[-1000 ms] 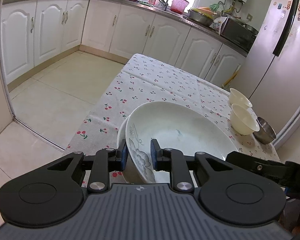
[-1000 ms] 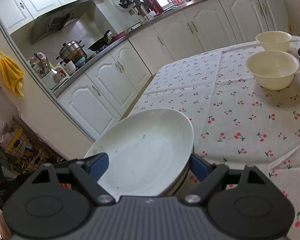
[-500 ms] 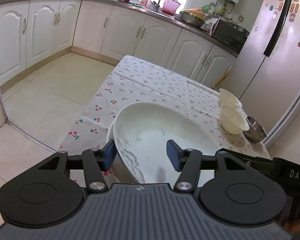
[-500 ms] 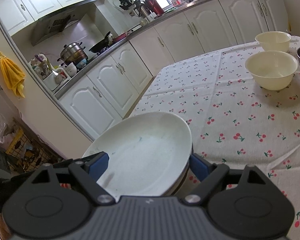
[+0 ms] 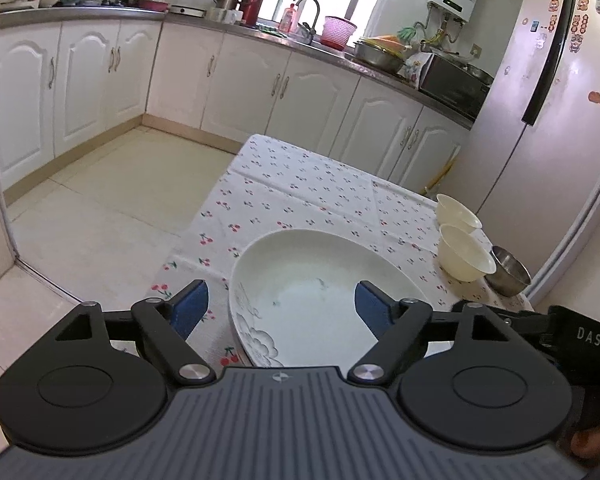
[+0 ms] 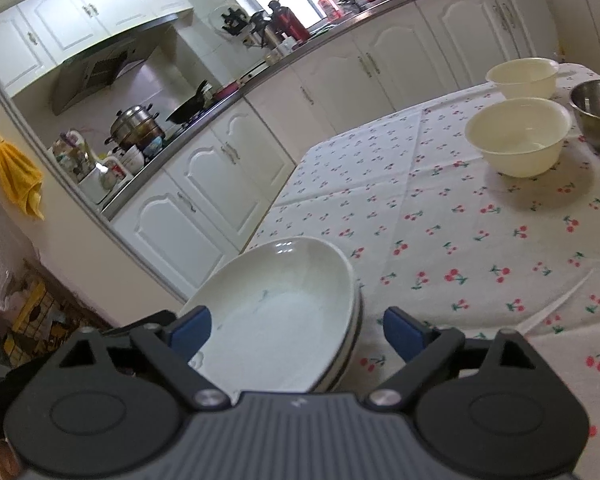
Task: Organize plates and bowls
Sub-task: 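Open the left gripper and release the plain white plate on the stack, then move the left gripper to the large cream bowl and grasp its rim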
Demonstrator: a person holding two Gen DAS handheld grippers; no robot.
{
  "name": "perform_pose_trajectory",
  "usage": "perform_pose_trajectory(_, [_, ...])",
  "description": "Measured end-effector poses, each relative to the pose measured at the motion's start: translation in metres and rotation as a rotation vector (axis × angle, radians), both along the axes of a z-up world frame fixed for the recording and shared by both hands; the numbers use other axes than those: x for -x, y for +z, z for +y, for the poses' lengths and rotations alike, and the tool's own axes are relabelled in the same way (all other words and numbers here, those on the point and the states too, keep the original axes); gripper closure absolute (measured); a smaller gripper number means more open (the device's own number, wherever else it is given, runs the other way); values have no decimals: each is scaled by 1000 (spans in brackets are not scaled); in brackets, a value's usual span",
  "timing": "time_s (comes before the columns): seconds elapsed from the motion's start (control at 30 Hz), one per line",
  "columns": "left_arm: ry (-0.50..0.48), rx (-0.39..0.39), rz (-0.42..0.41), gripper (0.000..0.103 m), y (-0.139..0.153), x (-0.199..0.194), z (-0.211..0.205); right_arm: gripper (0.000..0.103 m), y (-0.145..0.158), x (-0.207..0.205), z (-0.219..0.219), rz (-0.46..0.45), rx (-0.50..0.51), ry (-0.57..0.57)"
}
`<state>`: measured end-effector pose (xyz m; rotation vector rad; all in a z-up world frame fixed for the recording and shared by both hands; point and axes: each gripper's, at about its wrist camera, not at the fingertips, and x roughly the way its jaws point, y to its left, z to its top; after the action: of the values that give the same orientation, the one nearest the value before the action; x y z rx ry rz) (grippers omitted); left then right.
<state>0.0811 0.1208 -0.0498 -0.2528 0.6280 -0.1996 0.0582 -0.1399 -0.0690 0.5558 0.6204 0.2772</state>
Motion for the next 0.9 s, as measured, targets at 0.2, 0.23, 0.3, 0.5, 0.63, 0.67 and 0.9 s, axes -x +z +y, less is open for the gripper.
perform_pose_trajectory(0.2, [6, -35, -37, 1, 9, 1, -4, 3, 0, 7, -17, 7, -18, -75])
perform_pose_trajectory(0.23, [2, -40, -42, 0, 11, 1, -7, 3, 1, 9, -21, 8, -19, -89])
perform_pose_trajectory(0.3, [-11, -45, -49, 0, 15, 3, -10, 2, 2, 12, -27, 8, -23, -117])
perform_pose_trajectory(0.5, [-67, -51, -60, 0, 24, 4, -26, 1, 8, 24, -52, -1, -35, -206])
perform_pose_trajectory(0.63, [-114, -42, -65, 0, 30, 2, -40, 1, 12, 32, -71, -10, -44, -268])
perform_pose_trajectory(0.67, [-125, -40, -70, 0, 33, 3, -45, 1, 12, 33, -76, -11, -47, -282])
perform_pose_trajectory(0.9, [-202, -45, -57, 0, 41, -8, -81, 1, 16, 45, -117, -52, -70, -386])
